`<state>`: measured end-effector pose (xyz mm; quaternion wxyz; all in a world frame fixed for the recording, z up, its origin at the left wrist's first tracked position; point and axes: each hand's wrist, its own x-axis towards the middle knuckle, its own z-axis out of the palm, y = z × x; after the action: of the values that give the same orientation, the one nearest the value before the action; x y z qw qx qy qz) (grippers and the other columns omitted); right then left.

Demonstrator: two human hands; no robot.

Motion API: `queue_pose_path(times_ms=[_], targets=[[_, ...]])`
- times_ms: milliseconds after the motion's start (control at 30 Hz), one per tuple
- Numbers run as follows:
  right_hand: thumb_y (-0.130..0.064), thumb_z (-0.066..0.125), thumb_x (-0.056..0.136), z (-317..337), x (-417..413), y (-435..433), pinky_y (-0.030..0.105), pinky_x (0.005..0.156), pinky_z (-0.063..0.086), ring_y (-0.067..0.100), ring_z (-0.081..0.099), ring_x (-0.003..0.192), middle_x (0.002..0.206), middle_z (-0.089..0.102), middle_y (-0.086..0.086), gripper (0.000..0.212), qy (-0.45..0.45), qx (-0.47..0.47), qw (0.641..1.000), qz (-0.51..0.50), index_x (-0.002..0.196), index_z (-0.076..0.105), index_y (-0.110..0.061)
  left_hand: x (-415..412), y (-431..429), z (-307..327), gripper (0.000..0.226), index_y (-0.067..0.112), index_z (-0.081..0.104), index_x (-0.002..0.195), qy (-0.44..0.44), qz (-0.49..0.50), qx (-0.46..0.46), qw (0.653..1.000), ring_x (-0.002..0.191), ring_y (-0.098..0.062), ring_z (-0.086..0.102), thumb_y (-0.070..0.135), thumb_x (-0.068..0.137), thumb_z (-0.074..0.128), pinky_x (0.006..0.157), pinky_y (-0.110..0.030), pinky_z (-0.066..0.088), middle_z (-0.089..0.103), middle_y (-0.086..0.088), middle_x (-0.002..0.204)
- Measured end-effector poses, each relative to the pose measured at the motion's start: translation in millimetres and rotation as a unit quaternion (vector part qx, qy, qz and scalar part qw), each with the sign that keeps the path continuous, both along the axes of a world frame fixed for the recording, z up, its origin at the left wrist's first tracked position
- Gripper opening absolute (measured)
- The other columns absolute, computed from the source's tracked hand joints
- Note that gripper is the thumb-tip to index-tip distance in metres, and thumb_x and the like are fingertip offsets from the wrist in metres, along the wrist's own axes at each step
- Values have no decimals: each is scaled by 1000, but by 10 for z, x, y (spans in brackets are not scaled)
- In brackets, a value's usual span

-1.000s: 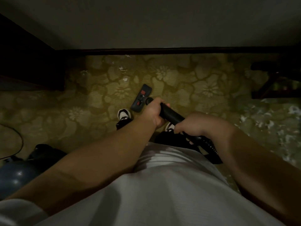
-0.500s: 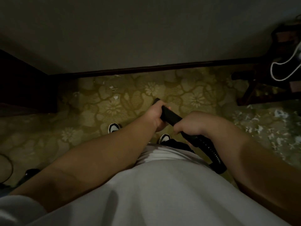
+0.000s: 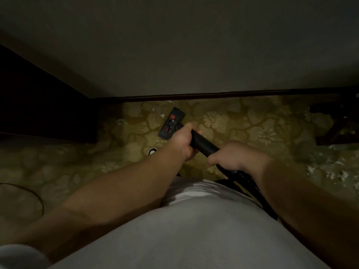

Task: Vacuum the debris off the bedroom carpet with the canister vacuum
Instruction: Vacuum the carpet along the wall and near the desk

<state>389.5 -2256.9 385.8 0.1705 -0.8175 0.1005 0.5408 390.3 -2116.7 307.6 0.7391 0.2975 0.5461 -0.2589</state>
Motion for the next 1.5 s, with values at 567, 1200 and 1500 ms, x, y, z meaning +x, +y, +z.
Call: queue_pose_path(times_ms=[567,1200,1500], targets=[[-41,80,79,-174,421,2361,43,84,63,29,76,86,93,77,11,34,35,68,991,106,100,71,-16,83,2423,-166,12,10,58,100,21,81,62,995,68,-16,57,19,93,60,62,-31,51,60,-3,77],[-45,78,80,-552,331,3262,35,69,62,23,75,70,85,74,5,34,-7,72,975,211,100,65,-20,-226,3256,-345,13,11,56,86,28,183,101,978,67,-18,54,18,96,56,72,-34,51,57,-2,69],[-43,77,85,-442,604,2525,28,57,48,20,68,66,81,70,4,28,-23,39,991,130,88,63,-19,334,2550,-354,9,10,54,87,20,101,67,992,59,-15,53,15,94,55,56,-27,51,54,-3,68]])
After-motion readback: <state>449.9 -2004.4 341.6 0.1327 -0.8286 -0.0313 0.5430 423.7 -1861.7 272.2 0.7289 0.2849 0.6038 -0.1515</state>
